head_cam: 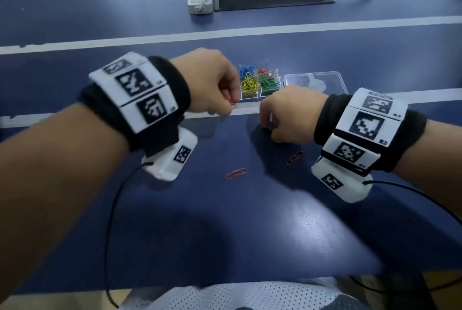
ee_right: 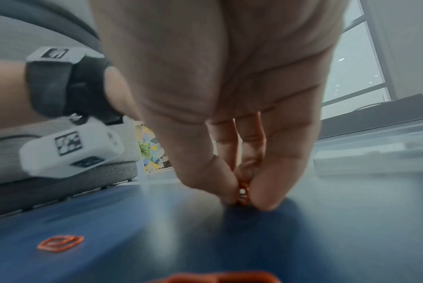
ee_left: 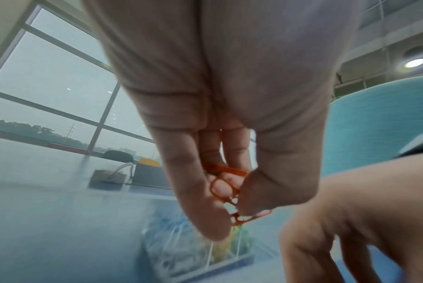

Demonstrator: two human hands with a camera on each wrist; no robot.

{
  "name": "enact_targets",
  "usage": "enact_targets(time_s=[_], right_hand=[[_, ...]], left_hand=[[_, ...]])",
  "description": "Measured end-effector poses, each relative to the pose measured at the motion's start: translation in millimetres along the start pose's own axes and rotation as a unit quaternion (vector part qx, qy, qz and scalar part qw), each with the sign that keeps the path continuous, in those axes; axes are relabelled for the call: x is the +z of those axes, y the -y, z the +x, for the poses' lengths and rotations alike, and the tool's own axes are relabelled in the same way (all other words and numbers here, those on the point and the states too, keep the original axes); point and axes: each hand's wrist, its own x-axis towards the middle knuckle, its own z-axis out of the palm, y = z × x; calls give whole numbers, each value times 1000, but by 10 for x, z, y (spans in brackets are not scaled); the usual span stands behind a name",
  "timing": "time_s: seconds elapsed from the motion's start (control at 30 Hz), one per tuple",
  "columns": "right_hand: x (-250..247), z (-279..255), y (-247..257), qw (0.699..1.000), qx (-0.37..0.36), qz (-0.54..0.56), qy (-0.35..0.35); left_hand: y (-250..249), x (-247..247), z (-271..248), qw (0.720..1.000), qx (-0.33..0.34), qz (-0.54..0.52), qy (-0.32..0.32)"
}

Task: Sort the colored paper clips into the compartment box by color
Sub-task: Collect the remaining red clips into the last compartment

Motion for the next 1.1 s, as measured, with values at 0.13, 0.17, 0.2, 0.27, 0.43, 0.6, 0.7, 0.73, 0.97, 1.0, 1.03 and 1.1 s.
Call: enact_targets(time_s=[0.13,0.17,0.2,0.27,0.43,0.6,0.7,0.73,0.97,1.0,1.03,1.1], right_hand=[[22,-19,-29,1000,1,19,-11],[27,-29,-36,1000,1,23,-14],[34,-44,-47,999,1,28,-16],[52,-80,-89,999,0,41,-13],[72,-222,-249,997,6,78,1],[44,-358,-356,995,-2,98,-9],[60,-376,-353,995,-7,100,-6],[67,-383,-342,995,-12,100,-6],[113,-423,-264,995,-91,15,32],[119,-421,-255,995,-96,2,36],[124,-420,-248,994,-100,-8,39],[132,-431,-228,993,-109,-25,40]], left_hand=[[-214,-154,488,999,18,25,-19],[-259,-176,604,999,20,32,-18],[-295,-190,714,999,20,41,-15],[-360,-201,910,997,22,67,-8],[-437,-143,1188,989,29,145,1],[-481,-113,1200,985,40,169,22],[-482,-138,1169,987,42,157,19],[-479,-148,1157,988,43,148,17],[-376,-173,1044,993,53,99,-25],[-364,-172,1010,993,57,94,-39],[-358,-171,965,993,61,89,-53],[-353,-174,838,992,73,77,-69]])
